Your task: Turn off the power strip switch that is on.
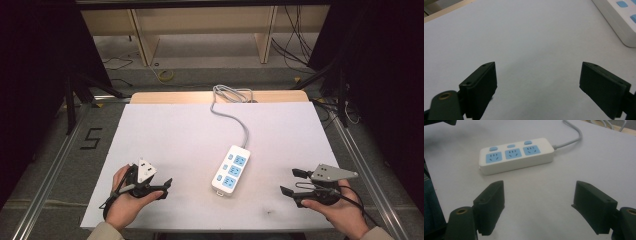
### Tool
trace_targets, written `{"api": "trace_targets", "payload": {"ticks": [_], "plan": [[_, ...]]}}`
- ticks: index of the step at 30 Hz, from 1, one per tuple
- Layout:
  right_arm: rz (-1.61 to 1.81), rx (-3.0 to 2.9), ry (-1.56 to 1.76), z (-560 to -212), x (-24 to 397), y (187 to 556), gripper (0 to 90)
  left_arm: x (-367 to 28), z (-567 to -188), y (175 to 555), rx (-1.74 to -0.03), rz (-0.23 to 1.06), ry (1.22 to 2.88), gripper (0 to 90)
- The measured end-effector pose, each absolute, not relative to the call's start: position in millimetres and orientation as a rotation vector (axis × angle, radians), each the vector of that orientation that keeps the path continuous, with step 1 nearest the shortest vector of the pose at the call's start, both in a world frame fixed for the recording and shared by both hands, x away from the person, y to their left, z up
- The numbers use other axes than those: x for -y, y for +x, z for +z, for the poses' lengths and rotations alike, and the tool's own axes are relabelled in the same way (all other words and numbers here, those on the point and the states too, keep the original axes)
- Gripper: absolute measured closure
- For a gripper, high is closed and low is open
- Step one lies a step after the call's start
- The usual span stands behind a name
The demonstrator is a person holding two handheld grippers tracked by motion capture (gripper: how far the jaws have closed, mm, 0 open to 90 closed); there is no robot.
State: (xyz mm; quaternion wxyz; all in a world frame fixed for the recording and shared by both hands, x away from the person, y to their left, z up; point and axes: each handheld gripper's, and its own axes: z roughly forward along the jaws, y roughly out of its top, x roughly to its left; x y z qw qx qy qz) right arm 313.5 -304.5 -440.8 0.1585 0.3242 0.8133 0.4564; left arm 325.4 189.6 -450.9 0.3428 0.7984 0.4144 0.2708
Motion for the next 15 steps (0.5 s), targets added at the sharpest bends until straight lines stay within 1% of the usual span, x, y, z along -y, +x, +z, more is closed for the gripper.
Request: {"api": "trace_targets", "payload": {"ticks": [15], "plan": [[1.312,-2.324,0.92,-440.4,302.8,313.6,25.5,-182.6,-446.1,324.9,-1.075,0.663,2.029,16.6]]}}
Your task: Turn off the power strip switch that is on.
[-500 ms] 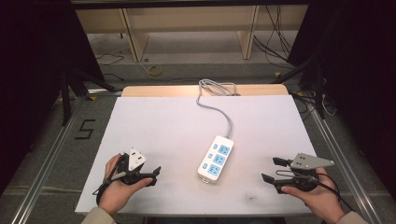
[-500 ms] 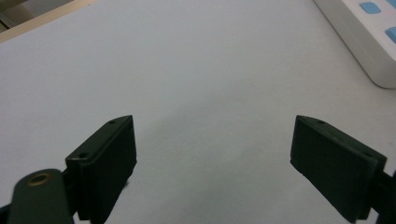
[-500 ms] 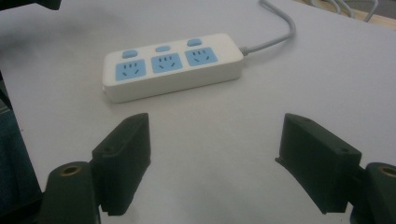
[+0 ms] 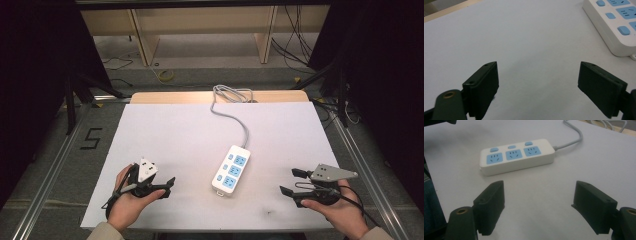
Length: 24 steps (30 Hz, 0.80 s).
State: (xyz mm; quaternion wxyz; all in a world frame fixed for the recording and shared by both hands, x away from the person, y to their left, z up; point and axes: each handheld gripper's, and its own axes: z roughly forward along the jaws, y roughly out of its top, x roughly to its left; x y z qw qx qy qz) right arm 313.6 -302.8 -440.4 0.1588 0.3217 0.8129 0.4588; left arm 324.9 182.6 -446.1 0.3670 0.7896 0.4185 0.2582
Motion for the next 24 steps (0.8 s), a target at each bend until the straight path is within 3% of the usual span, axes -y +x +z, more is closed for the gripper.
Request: {"api": "trace_targets", "payload": {"ticks": [24], "plan": [[1.295,-2.335,0.922,-442,300,315,25.8,-149,-437,336,-1.043,0.639,2.018,20.7]]}}
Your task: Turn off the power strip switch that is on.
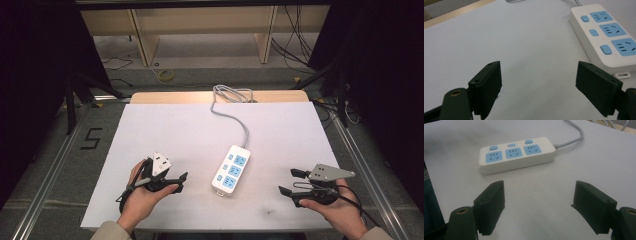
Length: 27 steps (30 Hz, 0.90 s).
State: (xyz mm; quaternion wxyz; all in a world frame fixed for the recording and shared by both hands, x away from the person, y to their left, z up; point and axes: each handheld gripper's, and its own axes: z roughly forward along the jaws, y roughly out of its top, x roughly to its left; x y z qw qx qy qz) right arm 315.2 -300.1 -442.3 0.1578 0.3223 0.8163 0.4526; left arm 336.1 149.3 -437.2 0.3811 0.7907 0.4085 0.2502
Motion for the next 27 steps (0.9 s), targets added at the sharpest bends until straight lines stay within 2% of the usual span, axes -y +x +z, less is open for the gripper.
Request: {"api": "trace_targets", "payload": {"ticks": [15,27], "plan": [[1.289,-2.333,0.933,-443,300,316,26.2,-98,-432,358,-0.95,0.583,2.073,32.9],[1.289,-2.328,0.935,-443,302,316,26.4,-77,-430,367,-0.927,0.548,2.085,42.5]]}}
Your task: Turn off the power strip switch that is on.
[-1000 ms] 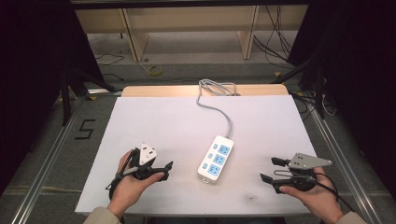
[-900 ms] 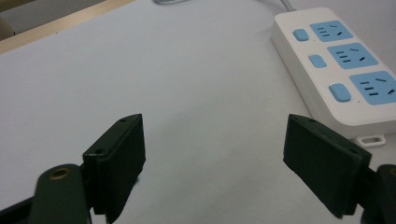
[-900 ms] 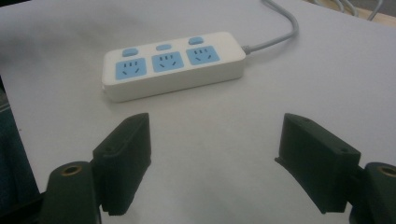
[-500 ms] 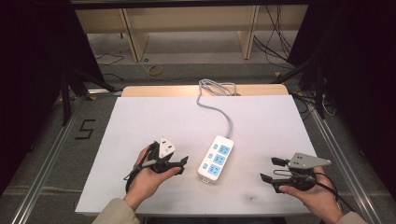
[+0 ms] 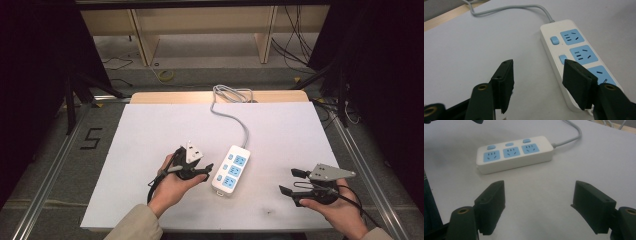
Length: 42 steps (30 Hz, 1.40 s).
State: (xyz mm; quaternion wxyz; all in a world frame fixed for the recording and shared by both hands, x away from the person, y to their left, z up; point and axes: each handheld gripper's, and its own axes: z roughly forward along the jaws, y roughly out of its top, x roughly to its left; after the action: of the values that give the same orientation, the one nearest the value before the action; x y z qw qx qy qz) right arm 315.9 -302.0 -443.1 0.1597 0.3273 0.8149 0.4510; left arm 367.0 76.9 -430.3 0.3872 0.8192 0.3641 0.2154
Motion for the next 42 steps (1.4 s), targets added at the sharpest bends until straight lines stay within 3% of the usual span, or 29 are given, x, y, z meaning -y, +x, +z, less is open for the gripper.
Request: {"api": "trace_targets", "payload": {"ticks": [13,24,42], "plan": [[1.282,-2.331,0.925,-444,302,316,26.7,-61,-427,372,-0.894,0.536,2.105,62.2],[1.276,-2.33,0.933,-444,302,315,26.7,-56,-426,373,-0.871,0.513,2.136,89.5],[1.272,-2.329,0.935,-444,304,315,26.8,-31,-432,381,-0.845,0.454,2.203,89.7]]}}
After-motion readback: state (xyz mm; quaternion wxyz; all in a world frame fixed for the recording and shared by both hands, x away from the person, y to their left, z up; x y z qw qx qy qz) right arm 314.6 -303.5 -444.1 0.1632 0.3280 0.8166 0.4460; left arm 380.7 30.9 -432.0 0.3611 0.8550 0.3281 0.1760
